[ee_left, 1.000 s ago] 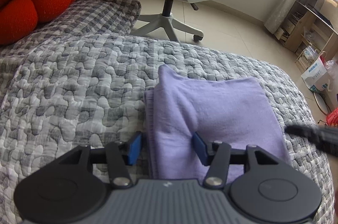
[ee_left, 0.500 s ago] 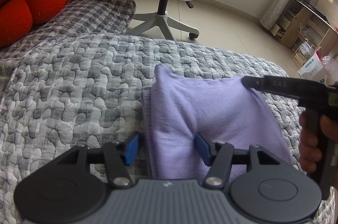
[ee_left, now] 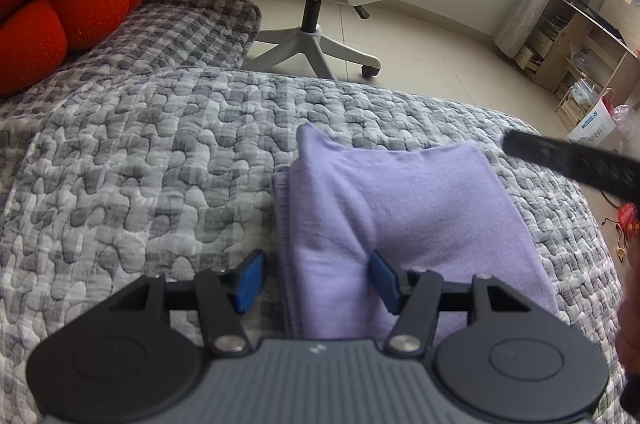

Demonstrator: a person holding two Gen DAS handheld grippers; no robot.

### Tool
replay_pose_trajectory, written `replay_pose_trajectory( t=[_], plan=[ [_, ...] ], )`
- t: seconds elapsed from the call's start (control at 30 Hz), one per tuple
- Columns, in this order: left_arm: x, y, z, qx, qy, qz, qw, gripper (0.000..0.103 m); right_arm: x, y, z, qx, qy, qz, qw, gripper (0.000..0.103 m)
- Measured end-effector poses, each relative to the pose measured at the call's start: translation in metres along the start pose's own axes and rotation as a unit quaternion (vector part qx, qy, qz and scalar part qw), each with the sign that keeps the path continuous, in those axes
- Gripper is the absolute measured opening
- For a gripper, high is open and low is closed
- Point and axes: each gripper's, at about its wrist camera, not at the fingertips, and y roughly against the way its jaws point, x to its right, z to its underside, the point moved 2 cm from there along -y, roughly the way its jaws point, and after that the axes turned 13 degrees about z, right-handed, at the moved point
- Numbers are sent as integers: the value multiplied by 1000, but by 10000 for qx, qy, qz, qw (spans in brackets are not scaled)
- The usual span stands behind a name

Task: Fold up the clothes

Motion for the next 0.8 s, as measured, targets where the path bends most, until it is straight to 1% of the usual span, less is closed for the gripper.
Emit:
replay_pose_trajectory(
  t=[0.17, 0.33, 0.47, 0.57, 0.7, 0.8],
  plan=[
    [4, 8, -2, 162, -204, -107, 9996, 59, -12, 21, 8, -15, 325, 89, 9994, 29],
    [1, 12, -6, 251, -229, -149, 9993, 59, -24, 30, 21, -161, 421, -60, 9990, 29],
    [-1, 14, -6, 278, -255, -186, 9991, 59, -36, 41, 31, -334, 514, -99, 9981, 29],
    [-2, 15, -7, 299, -275, -215, 9989, 59, -42, 46, 37, -361, 562, -156, 9976, 29],
    [-2, 16, -6, 321, -307, -247, 9987, 59, -51, 46, 43, -292, 846, -42, 9960, 29],
    [-1, 17, -6, 330, -333, -245, 9986, 59, -50, 40, 44, -366, 884, -19, 9954, 29]
  ],
)
